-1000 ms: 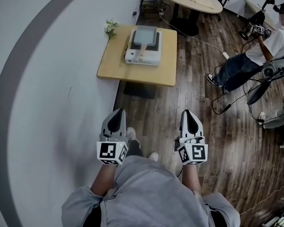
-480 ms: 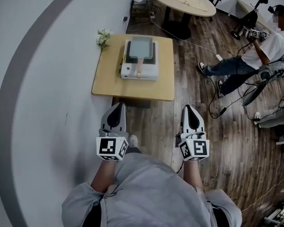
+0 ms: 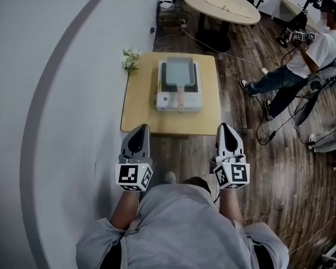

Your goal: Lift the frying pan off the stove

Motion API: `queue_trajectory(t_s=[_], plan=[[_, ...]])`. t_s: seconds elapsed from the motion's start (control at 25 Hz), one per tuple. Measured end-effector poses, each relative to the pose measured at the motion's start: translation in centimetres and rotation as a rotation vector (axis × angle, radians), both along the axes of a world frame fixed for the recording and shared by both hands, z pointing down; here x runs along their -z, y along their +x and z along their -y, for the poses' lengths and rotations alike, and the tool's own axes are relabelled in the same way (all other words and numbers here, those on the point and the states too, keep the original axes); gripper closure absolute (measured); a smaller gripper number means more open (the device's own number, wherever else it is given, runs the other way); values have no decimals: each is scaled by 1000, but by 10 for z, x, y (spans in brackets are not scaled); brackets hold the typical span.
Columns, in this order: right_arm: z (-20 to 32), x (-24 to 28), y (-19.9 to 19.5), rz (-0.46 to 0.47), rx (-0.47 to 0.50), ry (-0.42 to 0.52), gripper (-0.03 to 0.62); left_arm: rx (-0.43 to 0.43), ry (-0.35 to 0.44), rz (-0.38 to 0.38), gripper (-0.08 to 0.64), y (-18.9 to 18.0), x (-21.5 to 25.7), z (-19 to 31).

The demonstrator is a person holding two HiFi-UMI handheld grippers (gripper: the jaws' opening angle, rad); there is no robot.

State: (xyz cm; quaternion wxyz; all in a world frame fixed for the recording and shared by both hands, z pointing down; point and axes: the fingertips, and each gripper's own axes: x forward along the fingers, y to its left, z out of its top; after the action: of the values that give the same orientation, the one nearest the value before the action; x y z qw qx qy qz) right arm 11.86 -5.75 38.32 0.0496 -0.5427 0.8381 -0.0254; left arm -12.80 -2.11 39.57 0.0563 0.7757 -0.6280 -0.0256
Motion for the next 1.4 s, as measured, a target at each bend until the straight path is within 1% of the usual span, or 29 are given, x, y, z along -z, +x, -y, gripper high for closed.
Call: queue_trajectory(t_s=[0.24, 0.4, 0.56, 0.76, 0.88, 1.0, 1.12, 1.2, 1.24, 1.28, 1.32, 1.4], plan=[[21, -12, -18, -8, -2, -37, 592, -20, -29, -19, 558, -15, -12, 24], [37, -21, -24, -24, 13, -65, 592, -37, -46, -44, 558, -17, -20, 40], [58, -33, -30, -18, 37, -96, 592, -46, -68, -69, 558, -18, -29, 61], [99, -48, -44, -13, 88, -123, 592, -58, -98, -105, 558, -19, -39, 95], [127, -51, -49, -9, 116, -145, 592, -69, -115, -101, 558, -17, -39, 119], [155, -51, -54, -5, 149, -150, 592, -81, -111, -99, 558, -16, -34, 149], [178, -60, -59, -6, 190, -179, 591, -82, -108, -109, 557, -17, -33, 174], [191, -64, -59, -2, 198, -194, 589, -91, -119, -117, 554, -16, -36, 187], [197, -66, -59, 4, 204, -204, 587, -99, -128, -126, 535, -15, -38, 193], [203, -70, -59, 13, 215, -220, 571, -108, -140, -138, 485, -14, -41, 198], [207, -76, -60, 22, 228, -243, 548, -117, -152, -154, 450, -13, -45, 203], [215, -92, -62, 30, 253, -299, 520, -137, -184, -193, 444, -11, -57, 212]])
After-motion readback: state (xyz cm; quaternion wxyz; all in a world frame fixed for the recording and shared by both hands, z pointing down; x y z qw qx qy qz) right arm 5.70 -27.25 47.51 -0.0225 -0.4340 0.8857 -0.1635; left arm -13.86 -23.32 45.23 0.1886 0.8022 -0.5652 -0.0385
